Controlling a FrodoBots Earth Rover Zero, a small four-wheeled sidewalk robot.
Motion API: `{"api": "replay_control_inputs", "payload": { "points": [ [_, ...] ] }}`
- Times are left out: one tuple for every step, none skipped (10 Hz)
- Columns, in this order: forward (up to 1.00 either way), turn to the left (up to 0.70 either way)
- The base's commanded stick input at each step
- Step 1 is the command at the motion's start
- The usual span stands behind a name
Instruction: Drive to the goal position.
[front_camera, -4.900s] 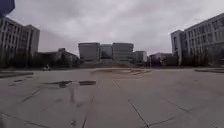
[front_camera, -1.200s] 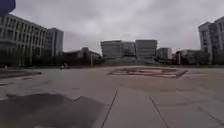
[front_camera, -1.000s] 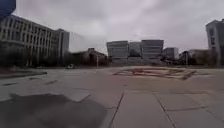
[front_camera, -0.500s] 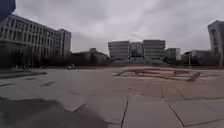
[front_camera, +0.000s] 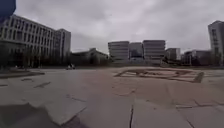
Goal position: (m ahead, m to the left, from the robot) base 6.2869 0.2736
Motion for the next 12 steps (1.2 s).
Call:
{"api": "replay_control_inputs", "payload": {
  "points": [
    [0.7, 0.0],
    [0.7, 0.0],
    [0.7, 0.0],
    [0.7, 0.01],
    [0.7, 0.0],
    [0.7, 0.0],
    [0.7, 0.0],
    [0.7, 0.0],
    [0.7, 0.0],
    [0.7, 0.0],
    [0.7, 0.0],
    [0.7, 0.0]
  ]
}}
